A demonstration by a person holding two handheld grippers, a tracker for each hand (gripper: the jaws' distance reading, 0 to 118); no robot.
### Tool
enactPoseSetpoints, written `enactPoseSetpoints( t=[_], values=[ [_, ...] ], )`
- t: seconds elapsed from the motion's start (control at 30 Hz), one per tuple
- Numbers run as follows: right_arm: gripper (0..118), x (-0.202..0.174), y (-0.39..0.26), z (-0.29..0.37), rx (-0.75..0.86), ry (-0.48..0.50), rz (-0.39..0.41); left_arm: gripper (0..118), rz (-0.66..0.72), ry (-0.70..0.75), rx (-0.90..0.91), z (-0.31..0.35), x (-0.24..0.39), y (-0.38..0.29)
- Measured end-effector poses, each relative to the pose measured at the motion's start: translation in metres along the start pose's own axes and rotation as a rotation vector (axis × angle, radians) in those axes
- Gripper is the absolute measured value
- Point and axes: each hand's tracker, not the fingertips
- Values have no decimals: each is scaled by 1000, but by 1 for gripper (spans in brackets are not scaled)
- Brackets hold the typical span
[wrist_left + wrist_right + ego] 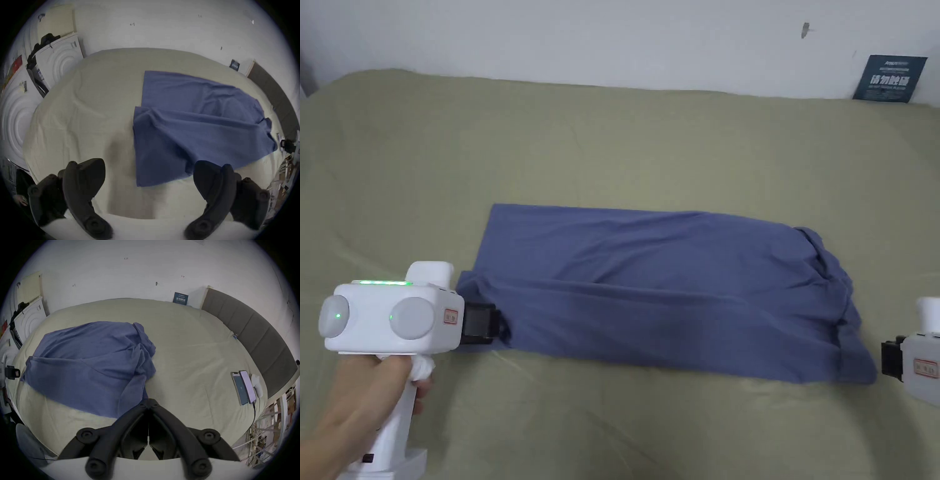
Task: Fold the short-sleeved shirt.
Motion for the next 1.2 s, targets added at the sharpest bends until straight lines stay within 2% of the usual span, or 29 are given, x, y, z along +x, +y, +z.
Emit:
enactPoseSetpoints(
  t=[0.1, 0.17, 0.2, 0.27, 0.3, 0.33, 0.37, 0.4, 0.43, 0.47, 0.5, 0.53, 0.63, 0.67, 0.7, 0.73, 0.77, 0.83, 0.93, 1.2],
  values=[
    [0, -4, -2, -5, -14, 5, -4, 113, -7, 20, -32, -29, -5, -7],
    [0, -4, -3, -10, -25, 13, -2, 107, -1, 4, -50, -35, -4, -9],
    [0, -5, -4, -12, -27, 11, -1, 95, -3, 3, -62, -31, 1, -10],
    [0, -5, -4, -17, -31, 15, 2, 63, -12, -33, -61, -27, 1, -11],
    [1, -5, -3, -19, -31, 18, 2, 56, -21, -14, -53, -23, 2, -11],
    [1, -5, -3, -21, -31, 23, -2, 41, -51, -8, -50, -22, 5, -7],
    [3, -6, -2, -20, -32, 43, -12, 10, -53, -29, -29, -19, 3, -7],
    [21, -6, -1, -22, -34, 57, -21, 6, -25, -69, 0, -16, 2, -7],
    [56, -7, 1, -25, -38, 59, -33, 6, -36, -34, -34, -15, 4, -5],
    [97, -7, 2, -31, -49, 68, -41, 6, -45, -46, -38, -18, 5, -4],
    [117, -7, 1, -37, -87, 93, -44, 6, -46, -39, -29, -18, 5, -4],
    [111, -9, 0, -42, -123, 113, -39, 6, -48, -37, -31, -19, 4, -4],
    [105, -15, 4, -60, -131, 64, -31, 6, -14, -51, -38, -25, -1, -3],
    [88, -15, 4, -65, -136, 64, -37, 6, -12, -51, -37, -25, -2, -3],
    [44, -15, 5, -68, -136, 59, -37, 6, -12, -51, -36, -25, -3, -3],
    [16, -13, 5, -71, -132, 56, -36, 6, -15, -48, -32, -24, -1, -4],
    [9, -10, 0, -63, -130, 74, -49, 6, -15, -49, -31, -24, -1, -4],
    [9, -12, 2, -58, -121, 72, -65, 6, -25, -42, -25, -21, -1, -4],
    [8, -13, -2, -45, -88, 55, 1, 6, -39, -30, -3, -11, 0, -5],
    [8, -2, -23, 12, -53, 46, 13, 6, -48, -48, 17, 34, -8, -36]
  ],
)
